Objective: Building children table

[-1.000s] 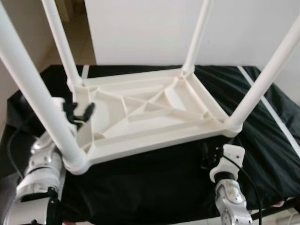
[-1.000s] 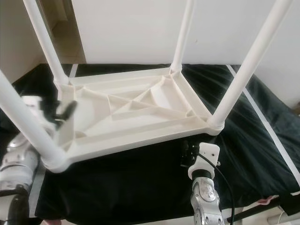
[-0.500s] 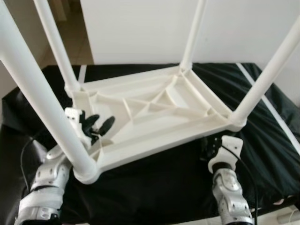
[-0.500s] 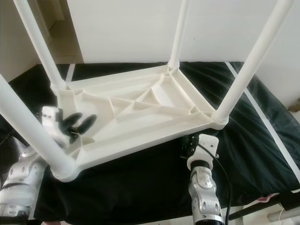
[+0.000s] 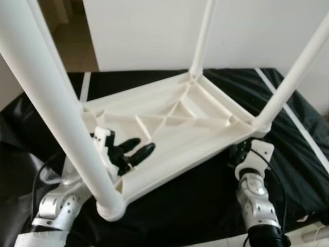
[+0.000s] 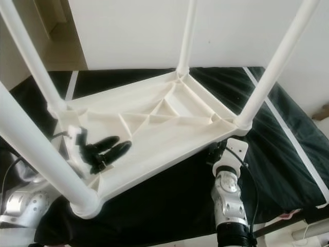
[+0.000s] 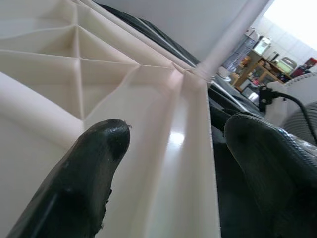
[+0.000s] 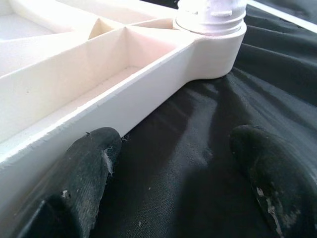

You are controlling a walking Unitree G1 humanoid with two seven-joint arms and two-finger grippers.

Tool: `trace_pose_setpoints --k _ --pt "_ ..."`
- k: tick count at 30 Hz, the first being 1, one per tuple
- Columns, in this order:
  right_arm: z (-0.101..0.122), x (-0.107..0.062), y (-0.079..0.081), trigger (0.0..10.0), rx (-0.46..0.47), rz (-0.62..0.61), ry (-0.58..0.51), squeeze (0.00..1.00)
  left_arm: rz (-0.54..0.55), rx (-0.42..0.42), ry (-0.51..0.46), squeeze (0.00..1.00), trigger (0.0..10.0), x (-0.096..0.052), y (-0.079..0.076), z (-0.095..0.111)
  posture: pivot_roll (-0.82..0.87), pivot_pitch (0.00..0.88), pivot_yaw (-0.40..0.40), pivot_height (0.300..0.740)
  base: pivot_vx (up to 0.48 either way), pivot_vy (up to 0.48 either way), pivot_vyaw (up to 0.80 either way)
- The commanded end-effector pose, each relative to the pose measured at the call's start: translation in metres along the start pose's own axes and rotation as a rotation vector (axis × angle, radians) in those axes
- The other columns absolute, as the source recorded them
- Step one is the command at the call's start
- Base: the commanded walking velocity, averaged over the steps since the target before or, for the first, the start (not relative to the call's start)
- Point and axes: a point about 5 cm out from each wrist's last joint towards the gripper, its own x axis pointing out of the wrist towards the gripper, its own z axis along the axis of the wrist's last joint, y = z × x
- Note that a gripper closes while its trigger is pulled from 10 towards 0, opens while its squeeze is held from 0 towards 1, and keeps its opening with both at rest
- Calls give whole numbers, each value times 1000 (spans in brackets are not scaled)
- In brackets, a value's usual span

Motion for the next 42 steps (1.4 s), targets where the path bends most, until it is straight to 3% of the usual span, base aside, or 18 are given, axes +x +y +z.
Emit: trace_pose_setpoints --k 1,9,19,21,22,26,32,38,40,41,42 --pt "-2 3 0 10000 -3 21 13 0 -538 -11 -2 0 10000 -3 -34 0 26 22 -33 740 0 0 0" --pt "-4 17 22 10000 -27 183 45 0 -572 -55 -20 0 10000 4 -50 -3 33 16 -17 740 0 0 0" --pt "-2 33 32 10000 -51 217 44 0 -553 -125 -69 0 10000 10 -64 -7 37 11 -21 740 0 0 0" --pt "2 37 43 10000 -15 285 41 0 -548 -139 -81 0 10000 11 -68 -8 39 14 -24 740 0 0 0" --pt "2 37 43 10000 -15 285 41 0 -548 -139 -81 0 10000 11 -68 -8 39 14 -24 740 0 0 0" --pt "8 40 70 10000 -39 435 36 0 -548 -144 -79 0 10000 12 -72 -8 37 22 -14 740 0 0 0" --pt "8 41 86 10000 -79 509 39 0 -546 -144 -70 0 10000 15 -73 -9 34 25 -9 740 0 0 0" --pt "12 48 75 10000 -84 400 10 0 -442 -98 -68 0 10000 26 -62 -11 33 30 -13 740 0 0 0" --pt "11 51 58 10000 -61 313 -6 0 -329 -50 -84 0 10000 28 -48 -9 38 34 -23 740 0 0 0" --pt "11 51 58 10000 -61 313 -6 0 -329 -50 -84 0 10000 28 -48 -9 38 34 -23 740 0 0 0" --pt "7 51 31 10000 -52 236 -26 0 -173 40 -104 0 10000 23 -28 -2 45 44 -32 740 0 0 0"
